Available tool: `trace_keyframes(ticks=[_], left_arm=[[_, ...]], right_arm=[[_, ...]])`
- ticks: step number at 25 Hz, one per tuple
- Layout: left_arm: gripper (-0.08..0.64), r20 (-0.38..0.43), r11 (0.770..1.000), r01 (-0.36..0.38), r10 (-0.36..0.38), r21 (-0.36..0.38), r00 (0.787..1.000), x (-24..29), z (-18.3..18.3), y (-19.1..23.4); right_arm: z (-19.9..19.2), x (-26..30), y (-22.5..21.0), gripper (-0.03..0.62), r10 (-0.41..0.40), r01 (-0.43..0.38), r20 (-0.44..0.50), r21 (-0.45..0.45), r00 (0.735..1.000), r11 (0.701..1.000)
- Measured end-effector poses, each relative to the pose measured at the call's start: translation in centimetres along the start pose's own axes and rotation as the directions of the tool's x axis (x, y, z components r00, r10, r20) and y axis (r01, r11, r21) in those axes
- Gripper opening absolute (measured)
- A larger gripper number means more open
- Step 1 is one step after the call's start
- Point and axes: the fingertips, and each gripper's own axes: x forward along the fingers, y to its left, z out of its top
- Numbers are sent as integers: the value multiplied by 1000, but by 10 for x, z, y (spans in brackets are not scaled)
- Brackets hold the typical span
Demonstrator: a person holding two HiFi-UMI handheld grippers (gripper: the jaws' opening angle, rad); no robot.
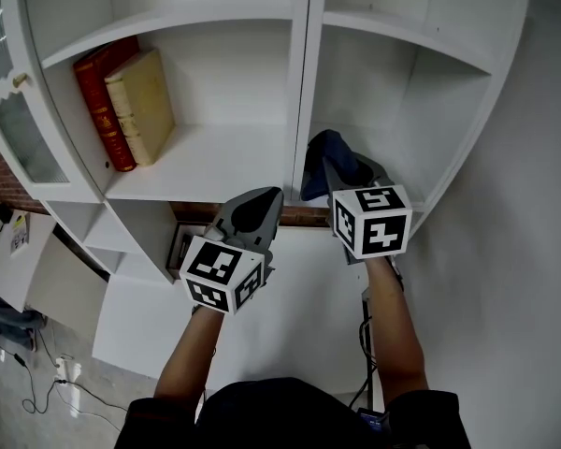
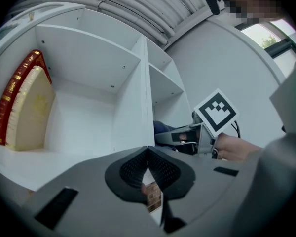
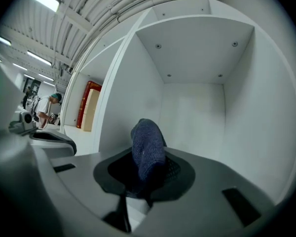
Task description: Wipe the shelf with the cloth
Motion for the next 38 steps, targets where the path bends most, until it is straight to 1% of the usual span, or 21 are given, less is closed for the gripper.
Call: trace_keyframes(ticks=[9, 13, 18, 25, 33, 38], left_arm=[[17, 0, 1000, -3, 3, -1, 1000, 1, -1, 5], [17, -5, 1000, -7, 7, 10, 1000, 1, -1, 5], [17, 2, 1000, -14, 14, 13, 1000, -1, 1, 7], [17, 8, 1000, -22, 22, 7, 1000, -3, 4, 10], [17, 14, 999, -28, 28, 40, 1000, -4, 10, 13], [17, 17, 999, -19, 18, 36, 1000, -3, 11, 10]], right_arm=[[-9, 9, 7, 89, 46, -49, -122, -27, 991, 998], [-13, 12, 15, 89, 106, -111, -193, -12, 975, 994], [-15, 16, 24, 89, 141, -155, -255, -33, 956, 987], [-20, 20, 32, 89, 126, -157, -299, -84, 946, 984], [-22, 21, 32, 89, 100, -148, -326, -128, 940, 981], [-24, 20, 29, 89, 87, -143, -338, -145, 937, 979]])
